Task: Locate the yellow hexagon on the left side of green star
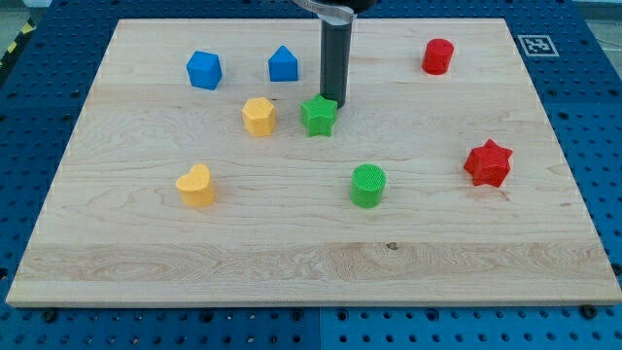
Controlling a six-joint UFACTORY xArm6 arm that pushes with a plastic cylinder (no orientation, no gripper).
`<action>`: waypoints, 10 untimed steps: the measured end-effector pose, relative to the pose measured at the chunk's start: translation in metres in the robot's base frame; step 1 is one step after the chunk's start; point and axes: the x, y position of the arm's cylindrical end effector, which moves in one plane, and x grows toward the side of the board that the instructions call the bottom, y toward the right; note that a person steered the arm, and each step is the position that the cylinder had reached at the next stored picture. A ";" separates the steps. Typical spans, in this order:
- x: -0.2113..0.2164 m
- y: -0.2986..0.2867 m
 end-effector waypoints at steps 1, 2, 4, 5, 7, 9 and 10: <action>-0.039 -0.042; -0.020 -0.079; 0.052 -0.104; 0.056 -0.136; 0.093 -0.143; 0.119 -0.087; 0.110 -0.072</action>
